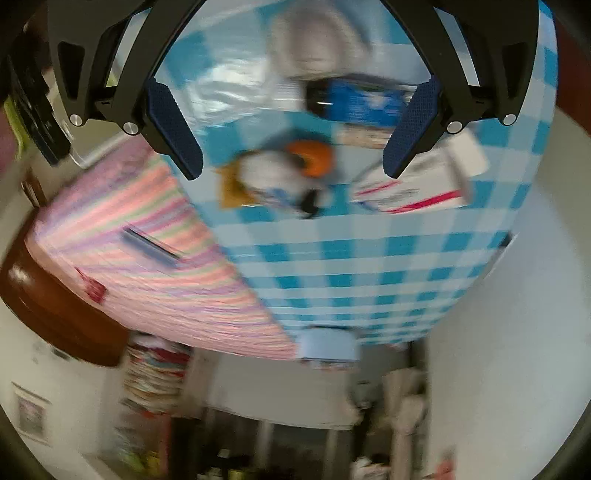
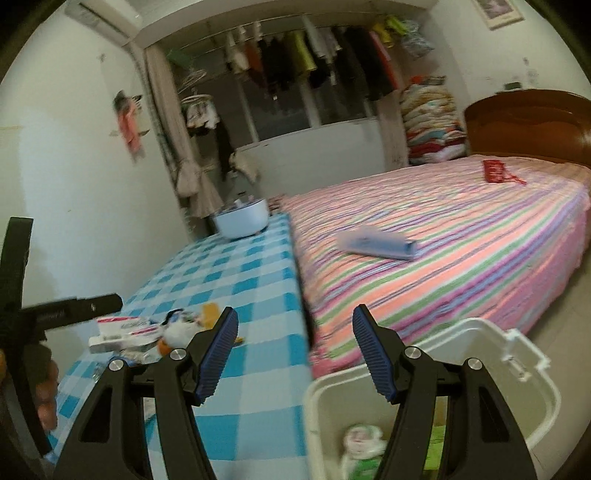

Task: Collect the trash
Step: 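Move both tools back toward the remaining bottles and box on the table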

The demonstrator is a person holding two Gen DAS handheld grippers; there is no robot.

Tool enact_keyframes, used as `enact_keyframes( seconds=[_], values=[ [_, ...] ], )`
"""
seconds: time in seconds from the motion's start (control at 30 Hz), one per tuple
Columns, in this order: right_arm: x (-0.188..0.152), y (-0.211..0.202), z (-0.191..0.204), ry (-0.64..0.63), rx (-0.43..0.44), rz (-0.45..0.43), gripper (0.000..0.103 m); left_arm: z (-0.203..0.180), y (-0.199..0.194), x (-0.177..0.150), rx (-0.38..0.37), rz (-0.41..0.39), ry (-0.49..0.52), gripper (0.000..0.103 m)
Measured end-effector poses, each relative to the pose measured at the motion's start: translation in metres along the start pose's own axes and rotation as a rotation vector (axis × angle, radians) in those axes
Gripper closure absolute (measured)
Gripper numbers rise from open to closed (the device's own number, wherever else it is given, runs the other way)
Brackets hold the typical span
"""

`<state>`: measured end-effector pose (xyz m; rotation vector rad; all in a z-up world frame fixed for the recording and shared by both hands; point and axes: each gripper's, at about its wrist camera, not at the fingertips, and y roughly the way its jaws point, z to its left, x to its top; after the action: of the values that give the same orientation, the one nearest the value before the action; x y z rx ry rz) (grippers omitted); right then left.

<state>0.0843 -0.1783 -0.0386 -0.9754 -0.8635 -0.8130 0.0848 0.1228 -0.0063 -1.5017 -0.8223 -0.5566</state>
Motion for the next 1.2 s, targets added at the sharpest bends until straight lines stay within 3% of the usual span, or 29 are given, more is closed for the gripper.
enact_keyframes(
  seconds=[0.17, 0.23, 0.37, 0.5, 0.77, 0.97, 1.03, 1.13, 1.2],
  values=[
    [-0.006, 0.011, 0.017, -0.008, 0.034, 0.023, 0.040, 0.065, 0.000, 0.007, 0.055, 0.005, -0.153, 0.006],
    [-0.008, 0.015, 0.022, -0.016, 0.040, 0.032, 0.040, 0.082, 0.005, 0.010, 0.012, 0.028, -0.205, 0.006],
    [-0.008, 0.020, 0.028, -0.024, 0.044, 0.039, 0.040, 0.090, 0.020, 0.012, -0.149, 0.110, -0.282, 0.006],
    [-0.010, 0.021, 0.028, -0.017, 0.049, 0.047, 0.040, 0.095, 0.030, 0.015, -0.238, 0.134, -0.339, 0.008],
    [-0.010, 0.030, 0.033, -0.026, 0.069, 0.067, 0.040, 0.116, 0.044, 0.020, -0.278, 0.163, -0.418, 0.008],
    [-0.010, 0.039, 0.040, -0.048, 0.082, 0.083, 0.040, 0.129, 0.056, 0.022, -0.355, 0.182, -0.486, 0.008],
    [-0.010, 0.042, 0.042, -0.046, 0.094, 0.085, 0.040, 0.132, 0.060, 0.023, -0.339, 0.186, -0.489, 0.014],
    [-0.005, 0.053, 0.048, -0.060, 0.119, 0.109, 0.040, 0.136, 0.071, 0.019, -0.386, 0.214, -0.517, 0.049],
    [-0.003, 0.064, 0.053, -0.074, 0.140, 0.138, 0.040, 0.138, 0.080, 0.015, -0.418, 0.244, -0.545, 0.079]
  ],
)
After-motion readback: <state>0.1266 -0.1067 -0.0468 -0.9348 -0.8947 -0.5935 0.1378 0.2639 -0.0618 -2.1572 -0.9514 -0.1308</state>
